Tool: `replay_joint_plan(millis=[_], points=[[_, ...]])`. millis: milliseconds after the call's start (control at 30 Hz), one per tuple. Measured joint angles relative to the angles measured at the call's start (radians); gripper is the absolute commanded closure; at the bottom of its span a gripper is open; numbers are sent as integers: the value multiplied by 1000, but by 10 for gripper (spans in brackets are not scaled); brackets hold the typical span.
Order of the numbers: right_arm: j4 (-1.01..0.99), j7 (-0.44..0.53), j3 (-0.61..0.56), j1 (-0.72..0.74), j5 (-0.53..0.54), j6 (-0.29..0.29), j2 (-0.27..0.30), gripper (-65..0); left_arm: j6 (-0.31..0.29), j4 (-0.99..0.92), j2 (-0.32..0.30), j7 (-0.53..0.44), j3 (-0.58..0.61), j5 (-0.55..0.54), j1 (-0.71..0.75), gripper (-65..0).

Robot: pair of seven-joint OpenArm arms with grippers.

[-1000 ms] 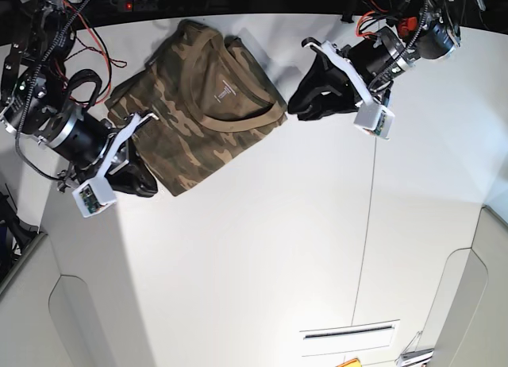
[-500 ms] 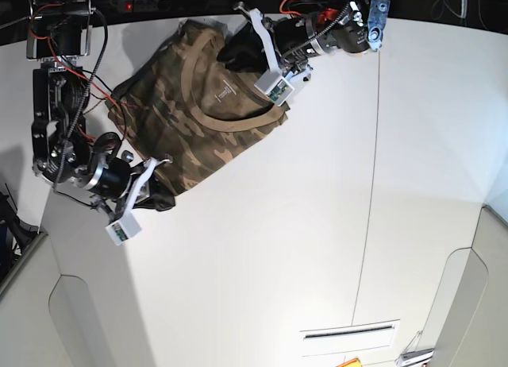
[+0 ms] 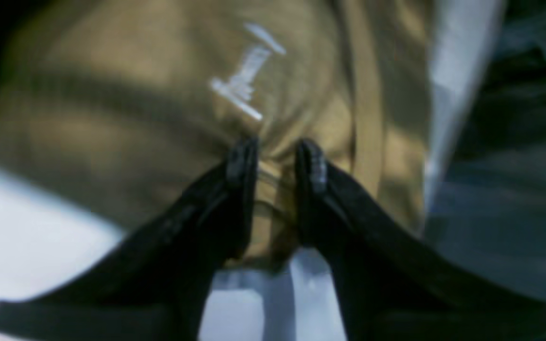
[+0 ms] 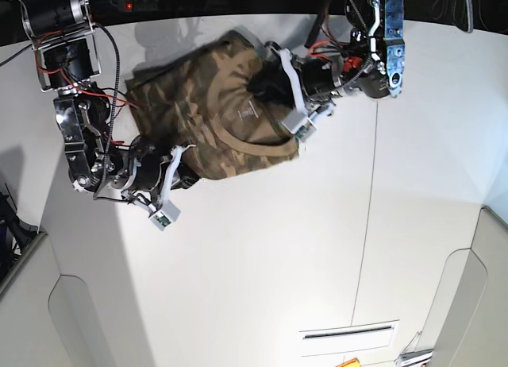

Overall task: Fold the T-shirt properly
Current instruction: 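Hold the folded bundle with both grippers and flip it over, then press and square the bundle's sides with both grippers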

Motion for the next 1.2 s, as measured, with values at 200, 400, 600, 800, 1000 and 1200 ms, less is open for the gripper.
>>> replay_joint_plan(millis=[200,400,600,800,1000,1200], points=[[2,-40,2,-5,94,5,76,0,15,-29,-2,-37,-42,5,-101,-159],[13,-125,55,-31,194,2,89,0,15,-179,0,-45,24,26,-245,-159],[76,-119,177,-145,221,4,86,0,53,-207,0,-12,43,22,-301,-145],[100,-149,287,-174,223,2,84,0,22,-14,-5,69,-10,-93,-251,-84],[100,-155,303,-174,219,0,86,0,-1,153,-5,143,-58,-145,-78,-84],[100,-155,303,-174,236,-1,81,0,-8,158,-4,138,-56,-152,30,-84]])
